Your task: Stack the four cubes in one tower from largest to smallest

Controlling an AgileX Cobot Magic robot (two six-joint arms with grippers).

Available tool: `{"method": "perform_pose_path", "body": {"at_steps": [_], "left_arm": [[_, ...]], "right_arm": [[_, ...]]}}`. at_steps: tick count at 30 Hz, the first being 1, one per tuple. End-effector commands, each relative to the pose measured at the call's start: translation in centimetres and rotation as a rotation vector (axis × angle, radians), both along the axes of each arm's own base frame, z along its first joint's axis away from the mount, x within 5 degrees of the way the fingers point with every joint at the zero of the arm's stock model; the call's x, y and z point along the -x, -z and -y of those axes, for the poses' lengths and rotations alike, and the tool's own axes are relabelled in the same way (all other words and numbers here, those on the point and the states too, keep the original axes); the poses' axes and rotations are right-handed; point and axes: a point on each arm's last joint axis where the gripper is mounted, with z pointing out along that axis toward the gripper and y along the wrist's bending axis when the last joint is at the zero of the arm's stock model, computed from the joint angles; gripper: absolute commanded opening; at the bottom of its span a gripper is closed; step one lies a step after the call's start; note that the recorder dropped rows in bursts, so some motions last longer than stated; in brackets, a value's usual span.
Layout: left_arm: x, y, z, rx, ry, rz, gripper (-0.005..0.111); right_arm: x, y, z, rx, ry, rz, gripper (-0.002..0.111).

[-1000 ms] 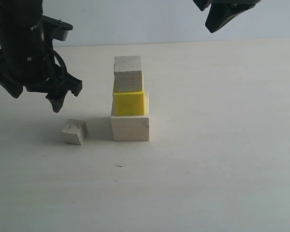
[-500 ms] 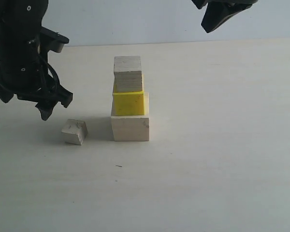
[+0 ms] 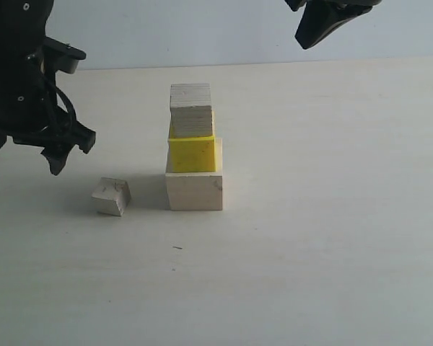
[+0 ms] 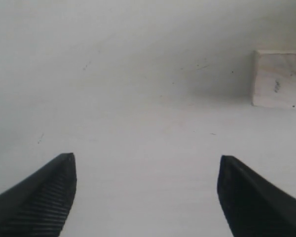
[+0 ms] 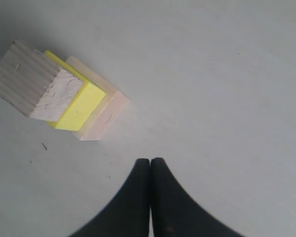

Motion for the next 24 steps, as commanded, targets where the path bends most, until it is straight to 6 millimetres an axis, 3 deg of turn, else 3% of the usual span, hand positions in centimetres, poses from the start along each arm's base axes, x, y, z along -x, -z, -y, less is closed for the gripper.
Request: {"method": "perform_pose_path", "body": {"at_steps": [1,14,18,24], "left_arm": [[0.0,0.7,0.2,0.026,-0.03,-0.026,0.075],[-1.3,1.5,-1.6,0.232,-0.109,-0.087,0.075],[-1.5,2.3,-1.0,0.306,-0.1,-0.119,0.075],[-1.8,3.9,-0.7,0.304,-0.088,-0.161,0.075]], "right_arm": [[0.1,-0.1,0.1,-0.014,-0.012,0.004,0.0],[-1.1,-0.2,0.9,0.042,0.097,0.107,0.0],[-1.7,-0.2,2.2,0.115,0.21,0.144,0.0],[-1.7,0.2,4.5,0.013,0.324,0.162,0.0]]}}
